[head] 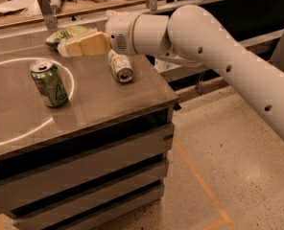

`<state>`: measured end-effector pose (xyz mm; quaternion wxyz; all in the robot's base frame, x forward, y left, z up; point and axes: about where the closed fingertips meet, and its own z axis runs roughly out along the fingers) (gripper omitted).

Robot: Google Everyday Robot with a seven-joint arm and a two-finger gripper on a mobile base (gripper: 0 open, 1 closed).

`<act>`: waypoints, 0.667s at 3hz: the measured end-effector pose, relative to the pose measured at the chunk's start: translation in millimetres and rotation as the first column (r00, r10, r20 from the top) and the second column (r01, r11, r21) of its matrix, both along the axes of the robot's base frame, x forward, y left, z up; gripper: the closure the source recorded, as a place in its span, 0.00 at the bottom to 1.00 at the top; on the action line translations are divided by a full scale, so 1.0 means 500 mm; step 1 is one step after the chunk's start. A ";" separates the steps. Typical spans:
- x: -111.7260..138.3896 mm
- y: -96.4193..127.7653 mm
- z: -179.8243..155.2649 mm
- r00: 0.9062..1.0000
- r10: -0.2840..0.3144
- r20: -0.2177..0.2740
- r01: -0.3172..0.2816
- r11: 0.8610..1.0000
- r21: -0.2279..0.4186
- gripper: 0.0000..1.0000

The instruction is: Place green can upright

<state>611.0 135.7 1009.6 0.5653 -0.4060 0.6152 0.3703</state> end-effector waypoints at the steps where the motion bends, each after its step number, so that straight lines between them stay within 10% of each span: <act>1: 0.012 -0.110 0.024 0.998 -0.059 0.020 0.059 0.998 0.031 0.00; 2: 0.012 -0.110 0.024 0.998 -0.059 0.020 0.058 0.998 0.031 0.00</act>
Offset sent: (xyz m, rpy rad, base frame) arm 0.0085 -0.0836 0.0141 0.0469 -0.0219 -0.0799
